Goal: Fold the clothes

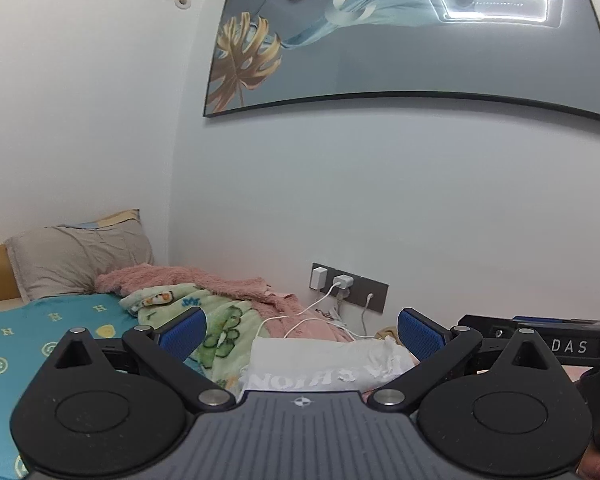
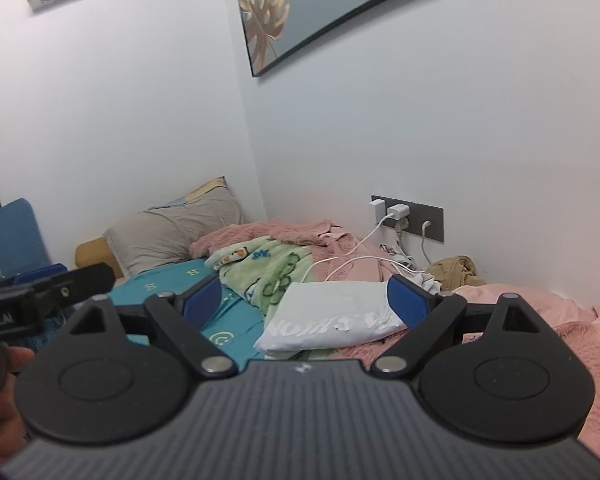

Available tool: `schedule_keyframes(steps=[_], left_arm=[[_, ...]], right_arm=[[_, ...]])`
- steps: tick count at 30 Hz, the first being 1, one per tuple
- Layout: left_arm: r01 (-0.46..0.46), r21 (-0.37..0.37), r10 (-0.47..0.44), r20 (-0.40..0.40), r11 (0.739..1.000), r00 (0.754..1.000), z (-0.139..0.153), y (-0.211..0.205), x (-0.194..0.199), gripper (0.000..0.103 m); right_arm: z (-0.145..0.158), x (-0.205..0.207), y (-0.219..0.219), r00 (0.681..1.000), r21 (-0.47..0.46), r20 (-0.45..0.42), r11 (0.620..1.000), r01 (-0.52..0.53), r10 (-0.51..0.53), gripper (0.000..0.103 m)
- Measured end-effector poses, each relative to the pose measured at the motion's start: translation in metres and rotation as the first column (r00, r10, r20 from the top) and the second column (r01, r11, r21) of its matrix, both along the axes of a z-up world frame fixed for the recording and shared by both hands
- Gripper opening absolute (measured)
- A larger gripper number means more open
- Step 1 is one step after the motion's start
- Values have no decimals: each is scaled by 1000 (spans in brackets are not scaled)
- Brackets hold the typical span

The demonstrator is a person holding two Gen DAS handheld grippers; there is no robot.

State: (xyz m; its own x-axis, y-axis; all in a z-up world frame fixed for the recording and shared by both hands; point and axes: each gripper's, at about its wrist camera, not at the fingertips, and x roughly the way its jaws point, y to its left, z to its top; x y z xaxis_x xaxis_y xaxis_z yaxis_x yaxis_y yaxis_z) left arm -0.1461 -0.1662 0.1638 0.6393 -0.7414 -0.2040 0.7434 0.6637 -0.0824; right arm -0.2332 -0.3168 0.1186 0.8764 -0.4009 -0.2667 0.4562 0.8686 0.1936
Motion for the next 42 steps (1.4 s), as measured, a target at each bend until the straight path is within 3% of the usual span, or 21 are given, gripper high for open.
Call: schedule_keyframes(steps=[6,10,15,25,42], left_arm=[[-42,-28,41,-22,999,999,-23,26,-17,103],[-86,6,86,-2,996,996,-35,39,-21,103],[-104,-11,103,-13,995,995,-45,54,-25,103],[-92,5,92,-4,996,996,-50,45,-37,103],[-114,20,114,-8,993,993,-55,46,-39,103]], right_arm=[[-10,-12,21,1000,-40,2,999,-15,15,91],[-19,-17,27,1000,-34,-8,999,-17,17,91],[-32,-16,34,1000,-41,-29,999,-13,12,91],[-39,-14,42,999,-106,-37,994,-6,2,91],[-45,-10,44,997,-104,-78,995,-8,0,91]])
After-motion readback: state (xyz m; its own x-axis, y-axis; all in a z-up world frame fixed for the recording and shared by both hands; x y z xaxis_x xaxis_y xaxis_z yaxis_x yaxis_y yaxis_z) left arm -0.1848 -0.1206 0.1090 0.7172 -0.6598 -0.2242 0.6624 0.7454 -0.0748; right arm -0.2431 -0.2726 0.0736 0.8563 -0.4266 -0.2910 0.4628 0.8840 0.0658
